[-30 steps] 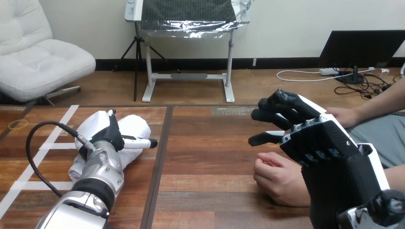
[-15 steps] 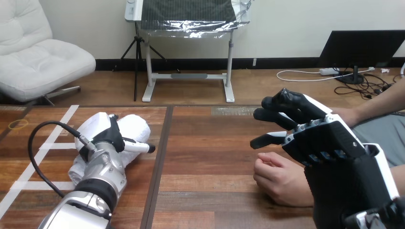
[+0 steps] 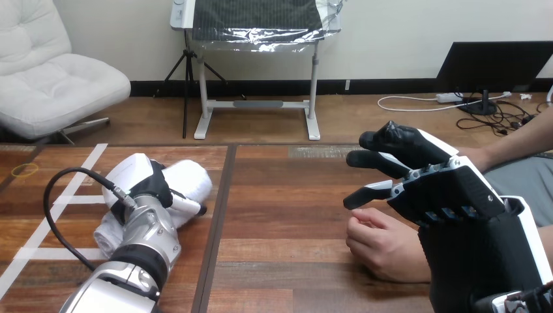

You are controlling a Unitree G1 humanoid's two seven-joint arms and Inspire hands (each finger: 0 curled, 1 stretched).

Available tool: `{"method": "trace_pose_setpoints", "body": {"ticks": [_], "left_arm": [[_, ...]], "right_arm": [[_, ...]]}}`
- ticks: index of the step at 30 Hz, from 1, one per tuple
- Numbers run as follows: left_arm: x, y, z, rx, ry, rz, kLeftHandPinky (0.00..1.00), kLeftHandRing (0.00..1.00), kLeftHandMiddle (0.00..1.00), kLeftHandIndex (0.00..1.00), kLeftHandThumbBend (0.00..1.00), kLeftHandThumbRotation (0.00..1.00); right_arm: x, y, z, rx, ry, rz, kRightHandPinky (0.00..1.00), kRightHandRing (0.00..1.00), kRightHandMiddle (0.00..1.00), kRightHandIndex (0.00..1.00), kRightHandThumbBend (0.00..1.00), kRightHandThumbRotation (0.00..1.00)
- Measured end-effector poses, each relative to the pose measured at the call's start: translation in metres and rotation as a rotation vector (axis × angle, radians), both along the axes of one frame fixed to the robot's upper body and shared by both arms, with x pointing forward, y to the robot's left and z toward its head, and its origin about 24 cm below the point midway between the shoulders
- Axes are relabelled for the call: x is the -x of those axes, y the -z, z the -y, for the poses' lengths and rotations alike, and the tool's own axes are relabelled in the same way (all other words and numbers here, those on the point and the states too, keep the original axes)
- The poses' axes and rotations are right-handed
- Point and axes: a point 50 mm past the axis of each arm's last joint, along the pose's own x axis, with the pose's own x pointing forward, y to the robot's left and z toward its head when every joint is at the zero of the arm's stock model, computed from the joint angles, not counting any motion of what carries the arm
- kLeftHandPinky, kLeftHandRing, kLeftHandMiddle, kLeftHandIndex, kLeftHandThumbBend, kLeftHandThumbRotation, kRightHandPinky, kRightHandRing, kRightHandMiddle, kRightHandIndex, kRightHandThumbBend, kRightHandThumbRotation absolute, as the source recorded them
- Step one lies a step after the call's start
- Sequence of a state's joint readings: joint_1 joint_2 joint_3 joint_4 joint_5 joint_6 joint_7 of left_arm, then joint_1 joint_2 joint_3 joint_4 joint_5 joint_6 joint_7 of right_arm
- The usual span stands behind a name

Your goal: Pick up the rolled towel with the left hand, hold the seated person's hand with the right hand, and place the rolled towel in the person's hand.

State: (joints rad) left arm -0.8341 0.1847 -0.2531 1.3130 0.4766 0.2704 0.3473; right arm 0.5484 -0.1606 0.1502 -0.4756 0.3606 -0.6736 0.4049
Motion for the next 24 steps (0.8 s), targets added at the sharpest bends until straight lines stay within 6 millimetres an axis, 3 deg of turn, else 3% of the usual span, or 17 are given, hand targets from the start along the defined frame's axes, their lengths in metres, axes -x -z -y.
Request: {"method": "trace_pose_setpoints", "body": {"ticks": [6, 24], "left_arm": [[-0.0002, -0.0001, 0.0011, 0.001, 0.005, 0.002, 0.15, 0.24, 0.35, 0.59, 0.76, 0.0], [-0.0019, -0.0015, 0.0031, 0.016, 0.032, 0.024, 0.14, 0.22, 0.3, 0.58, 0.7, 0.0]], "right_arm": [[0.0006, 0.0001, 0.0005, -0.006, -0.001, -0.002, 0.59, 0.78, 0.81, 0.81, 0.95, 1.0], [0.0022, -0.0028, 0.0016, -0.022, -0.004, 0.007, 0.61, 0.79, 0.81, 0.81, 0.94, 1.0]]}}
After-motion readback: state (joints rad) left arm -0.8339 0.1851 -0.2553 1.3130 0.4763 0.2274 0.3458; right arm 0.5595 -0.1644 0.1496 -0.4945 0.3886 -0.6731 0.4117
